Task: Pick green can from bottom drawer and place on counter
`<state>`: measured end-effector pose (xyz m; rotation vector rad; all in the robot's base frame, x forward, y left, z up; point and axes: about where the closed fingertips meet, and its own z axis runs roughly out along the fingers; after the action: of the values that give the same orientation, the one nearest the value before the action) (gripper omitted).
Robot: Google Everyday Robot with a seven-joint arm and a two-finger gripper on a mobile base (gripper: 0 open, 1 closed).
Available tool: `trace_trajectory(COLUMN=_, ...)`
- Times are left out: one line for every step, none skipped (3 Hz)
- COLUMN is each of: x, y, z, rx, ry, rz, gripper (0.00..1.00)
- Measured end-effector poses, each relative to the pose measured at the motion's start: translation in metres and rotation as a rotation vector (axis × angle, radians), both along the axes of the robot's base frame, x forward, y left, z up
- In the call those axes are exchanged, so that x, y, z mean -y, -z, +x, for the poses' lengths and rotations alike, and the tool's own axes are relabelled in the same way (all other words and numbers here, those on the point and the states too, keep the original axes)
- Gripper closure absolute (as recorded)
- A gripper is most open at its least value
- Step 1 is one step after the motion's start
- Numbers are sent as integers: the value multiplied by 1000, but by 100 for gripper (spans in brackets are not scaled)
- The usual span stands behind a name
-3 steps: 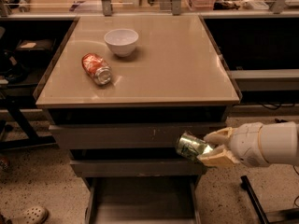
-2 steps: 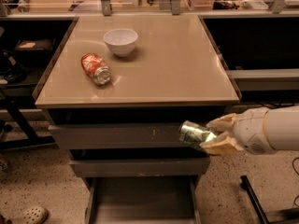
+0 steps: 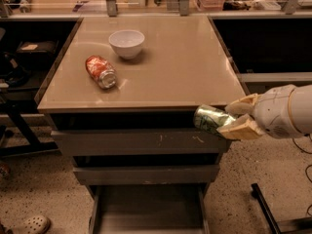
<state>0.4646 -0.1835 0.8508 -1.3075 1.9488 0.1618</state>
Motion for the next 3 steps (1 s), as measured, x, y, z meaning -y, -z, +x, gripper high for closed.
trace_trajectory(x=7, y=-30, z=18, rx=33, ry=7, rz=-33, gripper=100)
trace_trajectory(x=10, y=-63, z=44, rx=58, ry=-2, rz=-63, gripper=100)
trace_trajectory(x=3, y=-87, z=76, rx=79, ry=-46, rz=-58, gripper=100)
